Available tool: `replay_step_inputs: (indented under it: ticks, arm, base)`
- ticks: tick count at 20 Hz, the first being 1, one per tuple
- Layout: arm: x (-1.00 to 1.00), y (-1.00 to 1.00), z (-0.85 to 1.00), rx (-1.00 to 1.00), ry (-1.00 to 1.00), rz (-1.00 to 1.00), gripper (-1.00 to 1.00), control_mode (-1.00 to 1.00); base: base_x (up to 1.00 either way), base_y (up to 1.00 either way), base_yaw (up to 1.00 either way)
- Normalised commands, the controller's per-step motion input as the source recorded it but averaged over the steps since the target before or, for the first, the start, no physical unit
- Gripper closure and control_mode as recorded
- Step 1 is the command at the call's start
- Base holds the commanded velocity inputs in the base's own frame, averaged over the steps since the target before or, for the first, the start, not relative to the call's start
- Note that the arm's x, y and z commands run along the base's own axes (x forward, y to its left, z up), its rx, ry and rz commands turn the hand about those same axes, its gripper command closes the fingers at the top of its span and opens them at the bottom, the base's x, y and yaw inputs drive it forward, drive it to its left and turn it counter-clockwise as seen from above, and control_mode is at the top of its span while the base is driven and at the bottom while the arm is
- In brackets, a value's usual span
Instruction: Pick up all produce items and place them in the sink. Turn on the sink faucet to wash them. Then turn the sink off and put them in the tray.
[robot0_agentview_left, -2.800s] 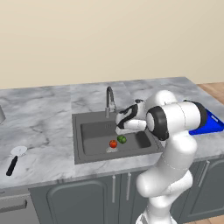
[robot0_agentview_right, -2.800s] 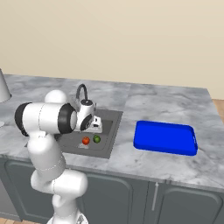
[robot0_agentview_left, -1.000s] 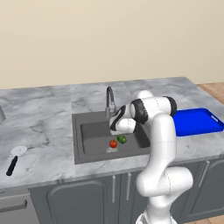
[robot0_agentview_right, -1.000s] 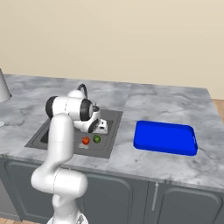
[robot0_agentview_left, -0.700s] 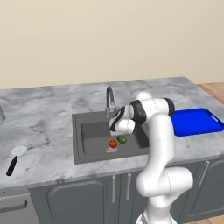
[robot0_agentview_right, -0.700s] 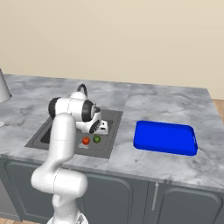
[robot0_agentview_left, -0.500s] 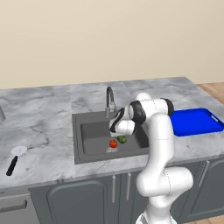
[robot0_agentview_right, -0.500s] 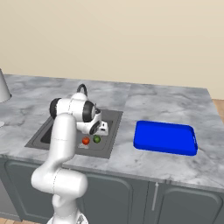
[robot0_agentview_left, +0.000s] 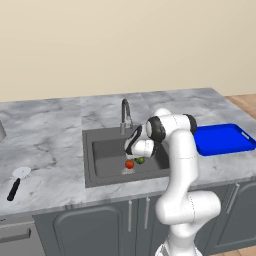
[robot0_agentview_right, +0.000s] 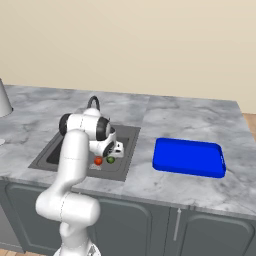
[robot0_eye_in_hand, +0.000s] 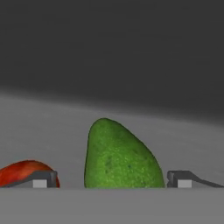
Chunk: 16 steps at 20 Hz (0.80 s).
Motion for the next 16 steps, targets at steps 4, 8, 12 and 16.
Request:
replay_step_inputs:
  ticks: [4, 8, 12, 16]
  arm:
    - [0.05, 0.00, -0.19, 0.00, -0.02, 0.00, -1.00, -1.00]
    - [0.01, 0.00, -0.30, 0.00, -0.01, 0.00, 1.00, -1.00]
    - [-0.01, 0.00, -0.25, 0.00, 0.00, 0.00, 1.00, -1.00]
    - [-0.22, 0.00, -0.26, 0.00, 0.00, 0.00, 1.00, -1.00]
  base:
    - [0.00, 0.00, 0.00]
    - [0.00, 0.00, 0.00]
    - [0.00, 0.00, 0.00]
    - [0.00, 0.00, 0.00]
